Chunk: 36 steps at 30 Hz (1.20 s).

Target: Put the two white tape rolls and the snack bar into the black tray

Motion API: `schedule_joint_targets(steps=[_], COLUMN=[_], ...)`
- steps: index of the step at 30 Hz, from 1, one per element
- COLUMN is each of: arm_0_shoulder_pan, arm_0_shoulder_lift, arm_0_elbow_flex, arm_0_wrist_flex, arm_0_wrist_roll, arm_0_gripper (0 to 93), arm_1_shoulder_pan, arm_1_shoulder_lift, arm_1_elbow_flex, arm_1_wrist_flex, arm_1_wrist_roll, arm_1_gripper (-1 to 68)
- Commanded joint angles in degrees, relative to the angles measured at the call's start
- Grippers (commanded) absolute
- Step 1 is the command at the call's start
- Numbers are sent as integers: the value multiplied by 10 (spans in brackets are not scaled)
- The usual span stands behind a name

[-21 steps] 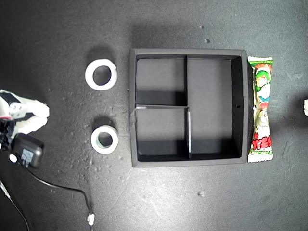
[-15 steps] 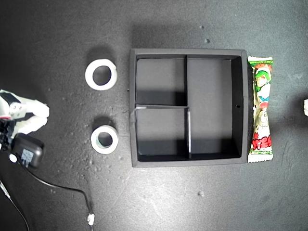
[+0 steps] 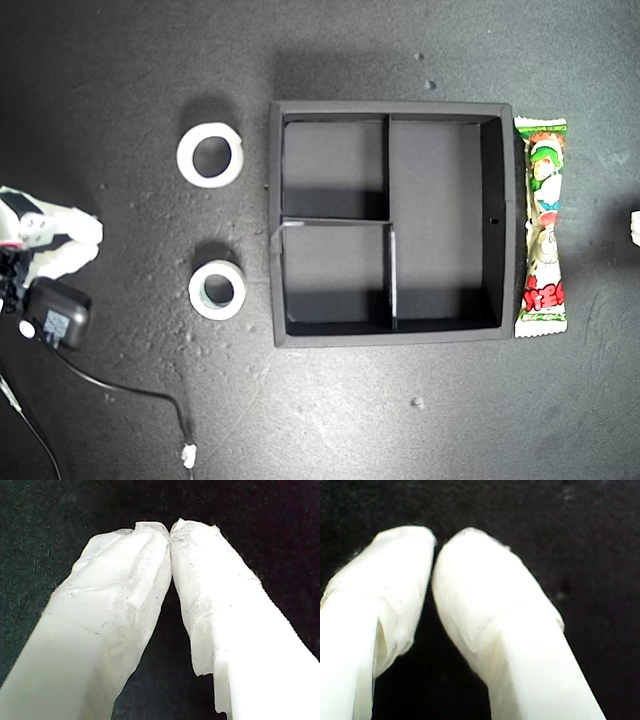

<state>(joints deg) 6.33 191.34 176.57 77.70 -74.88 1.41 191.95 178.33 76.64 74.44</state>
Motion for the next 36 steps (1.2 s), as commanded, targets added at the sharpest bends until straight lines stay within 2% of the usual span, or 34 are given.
schedule_joint_targets(steps=[1,5,7,9,12,19,21,24,25,28,29,31,32,33,34,36], arm_0_shoulder_pan=[6,6,6,6,8,8,8,-7,-18,-18,-20,-26,-27,-28,-18,13], arm_0_shoulder_lift=[26,26,26,26,26,26,26,26,26,27,27,27,27,27,27,25], arm_0_elbow_flex=[33,33,33,33,33,33,33,33,33,33,33,33,33,33,33,33], arm_0_wrist_flex=[21,21,22,22,22,22,22,18,1,-56,-53,-19,-21,-37,-60,-114], arm_0_wrist_roll=[7,7,-23,0,-25,-20,-20,-112,-109,-30,-49,-141,-146,-122,-94,-42], arm_0_gripper=[3,3,3,3,3,3,3,3,3,43,78,80,78,63,0,0], arm_1_shoulder_pan=[-3,-3,-3,-3,-3,-8,-16,-48,-58,-56,-57,-62,-59,-53,-47,-39], arm_1_shoulder_lift=[-1,-1,-1,-1,-1,-1,-1,-1,-1,-1,-1,-1,-1,-1,-1,-1], arm_1_elbow_flex=[7,7,7,7,7,7,7,7,7,7,7,7,7,7,7,7], arm_1_wrist_flex=[2,2,2,2,2,-5,-36,-160,-184,-189,-188,-191,-193,-196,-198,-207], arm_1_wrist_roll=[-3,-4,-4,-4,-4,-4,-10,-138,-175,-198,-196,-174,-134,-78,7,145], arm_1_gripper=[-1,-1,-1,-1,-1,-2,-3,-3,-3,-3,-3,-3,-3,-3,-3,-3])
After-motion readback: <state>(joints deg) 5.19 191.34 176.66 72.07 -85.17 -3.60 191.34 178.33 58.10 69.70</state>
